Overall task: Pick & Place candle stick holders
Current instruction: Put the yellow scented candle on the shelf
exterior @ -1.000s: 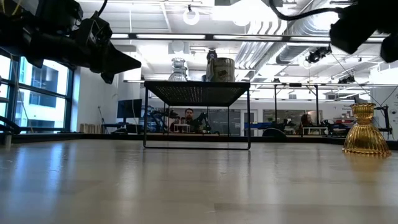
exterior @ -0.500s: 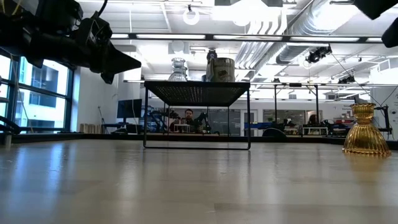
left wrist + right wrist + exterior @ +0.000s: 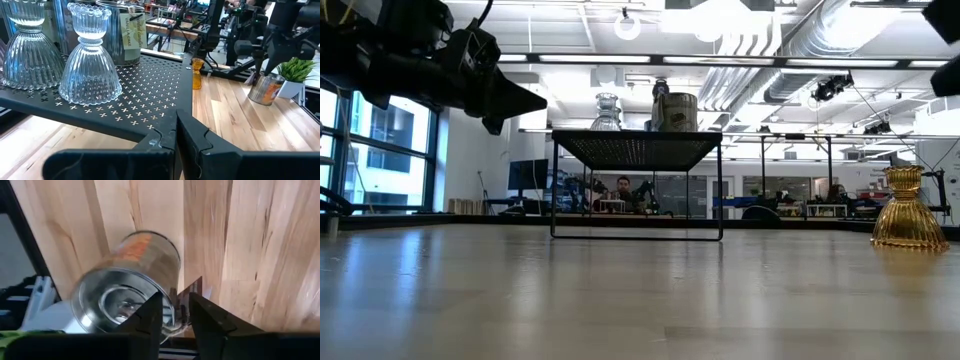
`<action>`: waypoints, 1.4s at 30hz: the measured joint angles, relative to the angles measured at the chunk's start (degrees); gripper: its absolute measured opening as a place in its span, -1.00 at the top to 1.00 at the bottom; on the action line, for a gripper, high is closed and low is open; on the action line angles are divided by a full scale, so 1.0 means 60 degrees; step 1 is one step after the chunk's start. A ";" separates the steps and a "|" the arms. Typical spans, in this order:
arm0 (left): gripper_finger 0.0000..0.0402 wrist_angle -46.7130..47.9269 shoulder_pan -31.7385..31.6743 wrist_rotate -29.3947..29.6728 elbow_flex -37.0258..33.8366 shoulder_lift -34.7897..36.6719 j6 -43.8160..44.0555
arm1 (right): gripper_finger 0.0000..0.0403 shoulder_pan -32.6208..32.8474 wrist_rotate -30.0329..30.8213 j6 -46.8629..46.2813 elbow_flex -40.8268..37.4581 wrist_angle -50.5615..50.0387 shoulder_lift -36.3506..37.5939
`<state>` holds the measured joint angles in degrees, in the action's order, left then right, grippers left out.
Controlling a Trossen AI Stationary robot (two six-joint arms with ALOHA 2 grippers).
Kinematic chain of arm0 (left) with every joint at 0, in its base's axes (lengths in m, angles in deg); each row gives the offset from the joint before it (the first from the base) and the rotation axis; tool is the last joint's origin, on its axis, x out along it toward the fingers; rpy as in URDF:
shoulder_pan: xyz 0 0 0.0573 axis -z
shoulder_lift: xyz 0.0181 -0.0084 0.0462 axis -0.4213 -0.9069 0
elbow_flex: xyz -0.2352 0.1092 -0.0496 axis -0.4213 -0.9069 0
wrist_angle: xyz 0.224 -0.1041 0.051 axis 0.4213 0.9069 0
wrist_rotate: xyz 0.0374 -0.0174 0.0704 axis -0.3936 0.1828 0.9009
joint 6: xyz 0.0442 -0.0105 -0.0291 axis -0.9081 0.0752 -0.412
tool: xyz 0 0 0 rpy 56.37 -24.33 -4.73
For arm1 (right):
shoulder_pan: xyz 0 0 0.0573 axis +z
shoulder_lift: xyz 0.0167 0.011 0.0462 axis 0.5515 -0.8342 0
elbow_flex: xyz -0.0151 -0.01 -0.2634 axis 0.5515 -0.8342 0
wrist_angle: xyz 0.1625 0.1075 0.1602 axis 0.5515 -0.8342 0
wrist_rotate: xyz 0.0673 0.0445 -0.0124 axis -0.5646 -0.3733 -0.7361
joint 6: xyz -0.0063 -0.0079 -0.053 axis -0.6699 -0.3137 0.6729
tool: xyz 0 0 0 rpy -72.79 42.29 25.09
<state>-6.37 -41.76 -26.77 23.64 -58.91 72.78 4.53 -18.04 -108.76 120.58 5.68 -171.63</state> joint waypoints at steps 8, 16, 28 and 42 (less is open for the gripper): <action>1.00 0.0000 -0.0004 0.0004 0.0000 0.0000 0.0000 | 0.85 -0.0018 -0.0034 0.0495 -0.0307 0.0378 0.0022; 1.00 0.0000 0.0000 0.0007 0.0000 0.0000 0.0000 | 0.95 -0.0151 0.0010 0.0589 -0.0311 0.0370 0.0025; 1.00 0.0000 -0.0003 0.0011 0.0000 0.0000 -0.0011 | 0.99 -0.1344 0.0490 0.2057 0.0259 -0.0026 -0.0022; 1.00 0.0007 -0.0004 0.0014 0.0000 0.0000 -0.0080 | 0.99 -0.3542 0.0853 0.5068 0.0392 -0.0071 -0.0015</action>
<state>-6.33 -41.78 -26.68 23.64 -58.91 72.30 -16.73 -12.93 -78.36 122.93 5.26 -171.72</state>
